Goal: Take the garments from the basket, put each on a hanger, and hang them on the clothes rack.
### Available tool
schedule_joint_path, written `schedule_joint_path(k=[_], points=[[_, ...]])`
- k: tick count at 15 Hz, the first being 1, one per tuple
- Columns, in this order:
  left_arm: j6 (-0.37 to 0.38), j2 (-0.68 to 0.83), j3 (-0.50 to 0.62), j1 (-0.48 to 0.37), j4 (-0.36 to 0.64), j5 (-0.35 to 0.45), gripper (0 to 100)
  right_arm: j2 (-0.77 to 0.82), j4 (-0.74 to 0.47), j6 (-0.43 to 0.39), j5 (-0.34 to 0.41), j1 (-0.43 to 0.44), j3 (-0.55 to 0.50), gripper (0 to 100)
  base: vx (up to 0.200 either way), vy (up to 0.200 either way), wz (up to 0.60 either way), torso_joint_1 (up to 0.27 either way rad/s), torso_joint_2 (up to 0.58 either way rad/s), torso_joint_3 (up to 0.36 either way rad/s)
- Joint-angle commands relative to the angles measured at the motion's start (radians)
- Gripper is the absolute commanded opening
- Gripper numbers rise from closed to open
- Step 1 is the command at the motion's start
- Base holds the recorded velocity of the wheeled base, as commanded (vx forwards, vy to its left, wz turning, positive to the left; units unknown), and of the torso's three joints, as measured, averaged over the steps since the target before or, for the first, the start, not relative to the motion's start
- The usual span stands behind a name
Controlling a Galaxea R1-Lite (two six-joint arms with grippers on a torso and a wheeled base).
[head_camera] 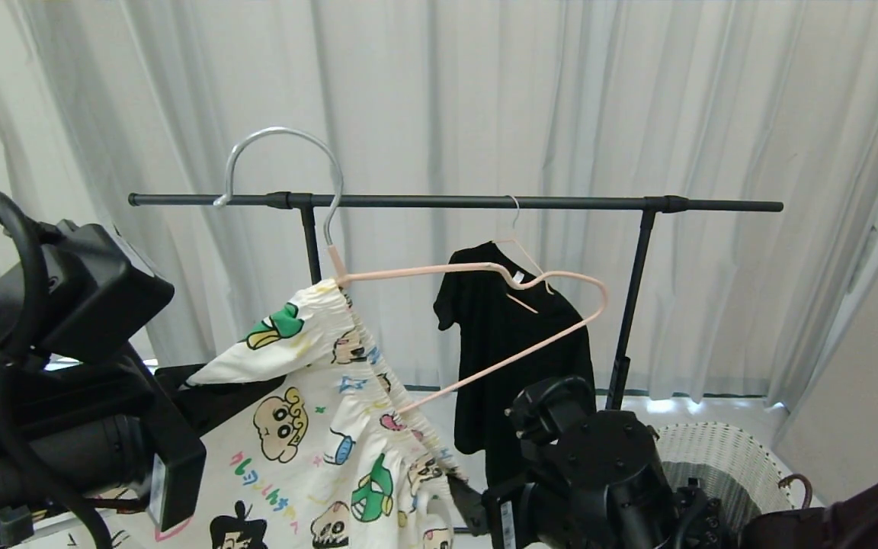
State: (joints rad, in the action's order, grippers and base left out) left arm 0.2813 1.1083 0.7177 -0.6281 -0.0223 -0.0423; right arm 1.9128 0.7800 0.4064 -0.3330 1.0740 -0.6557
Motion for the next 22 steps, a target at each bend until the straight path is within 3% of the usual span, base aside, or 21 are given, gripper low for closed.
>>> schedule_joint_path(k=[1,4,7,13,15,17,22], points=[[0.003,-0.025,-0.037,0.028,-0.001,-0.001,0,-0.031,-0.001,-0.04,-0.017,-0.086,0.047,100,0.0,0.0,0.0,0.0,0.0,0.0],[0.004,-0.07,-0.112,0.053,-0.001,-0.021,0,-0.072,-0.001,-0.116,-0.014,-0.227,0.05,100,0.0,0.0,0.0,0.0,0.0,0.0],[0.053,-0.091,-0.185,0.054,-0.001,-0.07,0,-0.107,-0.001,-0.153,-0.003,-0.31,0.048,100,0.0,0.0,0.0,0.0,0.0,0.0],[0.061,-0.03,-0.234,0.053,-0.001,-0.097,0,-0.244,-0.002,-0.219,0.101,-0.339,0.045,100,0.0,0.0,0.0,0.0,0.0,0.0],[0.067,0.019,-0.231,0.053,-0.002,-0.163,0,-0.281,-0.01,-0.242,0.124,-0.338,0.039,100,0.0,0.0,0.0,0.0,0.0,0.0],[0.056,0.074,-0.231,0.053,-0.033,-0.278,0,-0.344,-0.053,-0.282,0.189,-0.329,0.033,100,0.0,0.0,0.0,0.0,0.0,0.0],[0.045,0.15,-0.231,0.021,-0.205,-0.284,0,-0.439,-0.243,-0.494,0.417,-0.319,-0.036,100,0.0,0.0,0.0,0.0,0.0,0.0]])
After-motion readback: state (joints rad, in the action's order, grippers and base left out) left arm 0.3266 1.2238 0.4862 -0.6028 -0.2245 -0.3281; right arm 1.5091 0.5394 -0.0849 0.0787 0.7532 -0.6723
